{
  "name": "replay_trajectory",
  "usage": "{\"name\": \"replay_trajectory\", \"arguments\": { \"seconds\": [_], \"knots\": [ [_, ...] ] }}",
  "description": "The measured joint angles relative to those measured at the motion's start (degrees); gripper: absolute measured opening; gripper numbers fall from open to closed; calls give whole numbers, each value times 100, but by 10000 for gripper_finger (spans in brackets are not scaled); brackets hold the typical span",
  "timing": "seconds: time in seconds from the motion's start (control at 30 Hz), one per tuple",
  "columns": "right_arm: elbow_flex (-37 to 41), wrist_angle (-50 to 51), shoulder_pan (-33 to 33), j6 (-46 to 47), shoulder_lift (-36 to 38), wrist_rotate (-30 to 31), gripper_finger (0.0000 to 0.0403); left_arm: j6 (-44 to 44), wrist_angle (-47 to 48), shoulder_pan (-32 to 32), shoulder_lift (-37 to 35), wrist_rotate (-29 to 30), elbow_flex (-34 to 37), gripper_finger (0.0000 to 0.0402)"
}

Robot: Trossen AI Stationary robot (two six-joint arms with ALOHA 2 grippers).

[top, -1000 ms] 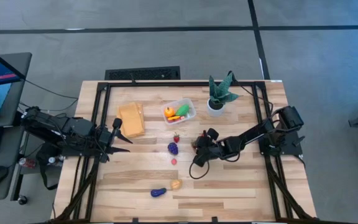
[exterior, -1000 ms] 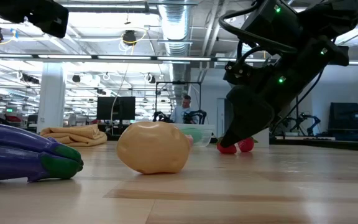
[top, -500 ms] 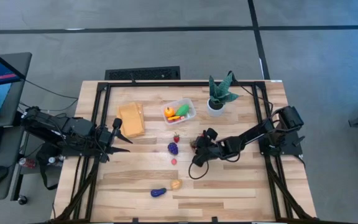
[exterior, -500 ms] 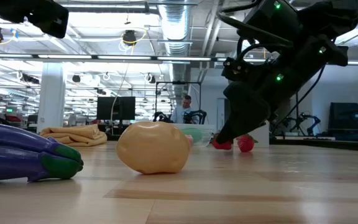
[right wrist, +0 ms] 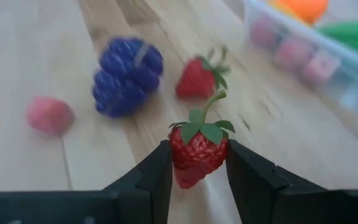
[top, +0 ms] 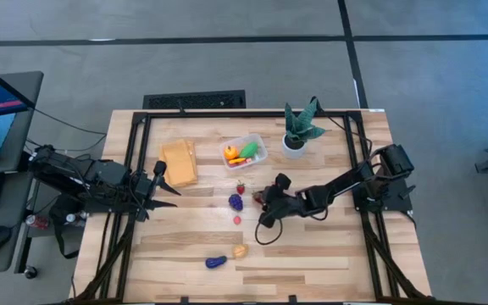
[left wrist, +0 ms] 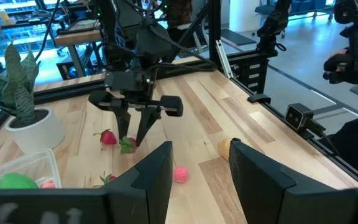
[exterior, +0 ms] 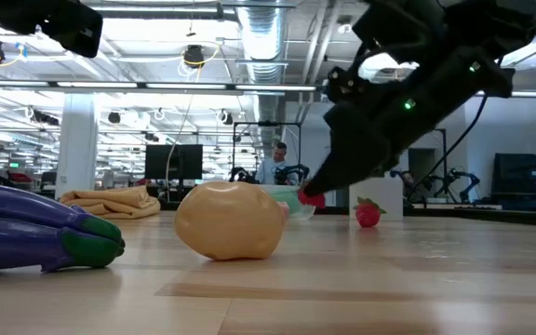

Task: Pick and placing Produce into tupperware
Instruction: Put the middle strawberry into the transparent bin

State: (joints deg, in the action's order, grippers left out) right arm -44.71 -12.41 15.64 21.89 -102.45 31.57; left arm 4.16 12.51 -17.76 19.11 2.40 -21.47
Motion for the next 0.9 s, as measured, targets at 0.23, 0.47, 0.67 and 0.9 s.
{"name": "replay_trajectory", "arguments": {
  "seconds": [0.23,0.47,0.67,0.9],
  "knots": [
    [0,-801,-185,-617,0,288,128,0,2,0,0,0,-1,148],
    [0,-1447,-506,-894,0,733,131,1,2,0,2,0,-1,148],
    [0,-1781,-959,-842,0,793,130,2,2,0,2,0,1,148],
    [0,-2338,-1436,-838,0,745,130,9,2,0,1,0,0,148]
  ]
}}
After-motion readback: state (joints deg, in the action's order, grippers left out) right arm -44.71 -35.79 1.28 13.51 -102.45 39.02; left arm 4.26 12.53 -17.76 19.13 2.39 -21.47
